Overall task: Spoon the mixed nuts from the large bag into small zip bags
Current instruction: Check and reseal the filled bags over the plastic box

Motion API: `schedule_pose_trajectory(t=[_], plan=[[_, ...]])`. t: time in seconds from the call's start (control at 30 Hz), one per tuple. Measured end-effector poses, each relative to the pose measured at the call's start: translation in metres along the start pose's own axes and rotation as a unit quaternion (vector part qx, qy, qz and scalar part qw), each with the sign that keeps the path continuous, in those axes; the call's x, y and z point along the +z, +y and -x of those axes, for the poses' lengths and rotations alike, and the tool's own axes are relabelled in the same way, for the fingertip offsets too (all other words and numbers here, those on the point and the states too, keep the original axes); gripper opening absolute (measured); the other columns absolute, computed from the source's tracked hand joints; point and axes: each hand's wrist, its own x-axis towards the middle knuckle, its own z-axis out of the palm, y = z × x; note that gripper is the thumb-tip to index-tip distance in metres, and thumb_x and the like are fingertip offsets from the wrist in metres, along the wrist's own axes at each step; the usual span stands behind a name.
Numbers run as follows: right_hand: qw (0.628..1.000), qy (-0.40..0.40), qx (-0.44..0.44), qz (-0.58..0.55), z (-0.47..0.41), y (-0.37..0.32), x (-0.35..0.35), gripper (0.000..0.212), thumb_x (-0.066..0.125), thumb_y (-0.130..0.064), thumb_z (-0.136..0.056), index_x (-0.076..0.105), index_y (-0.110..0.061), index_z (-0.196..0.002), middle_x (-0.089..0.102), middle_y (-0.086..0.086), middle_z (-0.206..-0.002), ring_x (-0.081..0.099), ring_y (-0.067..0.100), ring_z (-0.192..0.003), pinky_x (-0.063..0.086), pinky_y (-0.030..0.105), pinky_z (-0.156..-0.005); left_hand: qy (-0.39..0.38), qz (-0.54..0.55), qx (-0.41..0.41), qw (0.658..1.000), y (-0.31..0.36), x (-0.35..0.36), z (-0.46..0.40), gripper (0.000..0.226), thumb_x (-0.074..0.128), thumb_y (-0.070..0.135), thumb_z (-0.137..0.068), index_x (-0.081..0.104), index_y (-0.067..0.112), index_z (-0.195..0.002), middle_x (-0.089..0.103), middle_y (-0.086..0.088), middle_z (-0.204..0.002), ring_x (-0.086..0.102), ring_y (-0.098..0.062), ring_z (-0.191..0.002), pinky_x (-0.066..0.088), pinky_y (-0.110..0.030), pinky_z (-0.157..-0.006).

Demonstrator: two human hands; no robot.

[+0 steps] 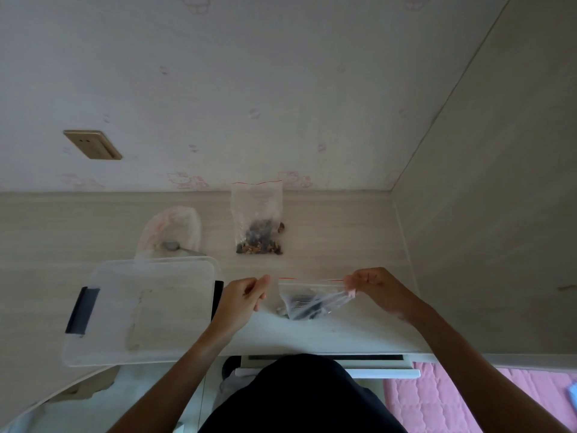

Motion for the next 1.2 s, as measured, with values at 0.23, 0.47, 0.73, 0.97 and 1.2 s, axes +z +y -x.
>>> schedule_pose_trajectory(t=[0.23,0.47,0.73,0.97,1.2], plan=[[0.998,-0.011,0.019,0.051,-0.005,-0.006,-0.006,0.036,0.06,-0.044,-0.088,0.08,-0.015,-0.09,0.08,-0.006,-0.085,0.07,0.001,-0.081,0.049,0.018,-0.081,0.04,0.065,-0.009,0.997,0.002,0.0,0.007,0.051,0.05,0.049,-0.101,0.064,0.012,-0.068,0.06,-0.001,-0.055,0.057,-0.014,-0.053,0.05,-0.03,-0.063],[0.997,0.018,-0.033,0.072,-0.057,-0.047,-0.005,0.051,0.053,-0.048,-0.093,0.077,-0.003,-0.098,0.079,0.009,-0.093,0.075,0.017,-0.086,0.054,0.023,-0.078,0.029,0.119,0.02,0.992,0.042,-0.014,-0.021,0.049,0.048,0.049,-0.101,0.067,0.009,-0.079,0.058,0.004,-0.058,0.057,-0.014,-0.056,0.049,-0.026,-0.064],[0.99,0.02,-0.002,0.139,-0.159,-0.089,0.029,0.029,0.058,-0.026,-0.105,0.071,-0.001,-0.099,0.075,0.017,-0.099,0.071,0.029,-0.091,0.053,0.04,-0.082,0.098,-0.044,-0.027,0.994,0.053,-0.049,-0.107,0.024,0.062,0.036,-0.101,0.063,0.021,-0.082,0.07,0.013,-0.076,0.07,-0.013,-0.078,0.047,-0.03,-0.075],[0.994,0.051,0.096,0.026,-0.207,-0.102,0.055,0.033,0.064,-0.018,-0.099,0.06,-0.011,-0.131,0.057,0.009,-0.142,0.057,0.023,-0.125,0.049,0.04,-0.102,0.059,0.039,-0.162,0.984,0.03,-0.057,-0.162,0.045,0.072,0.049,-0.094,0.062,0.024,-0.13,0.028,-0.003,-0.167,0.04,-0.019,-0.145,0.041,-0.026,-0.104],[0.983,0.106,0.116,-0.098,-0.217,-0.099,0.069,0.021,0.068,-0.007,-0.094,0.07,-0.009,-0.115,0.069,0.01,-0.117,0.063,0.023,-0.111,0.049,0.031,-0.09,0.131,0.084,-0.14,0.978,0.034,-0.054,-0.16,0.028,0.071,0.026,-0.098,0.072,0.009,-0.12,0.071,-0.008,-0.125,0.066,-0.019,-0.106,0.051,-0.028,-0.091]])
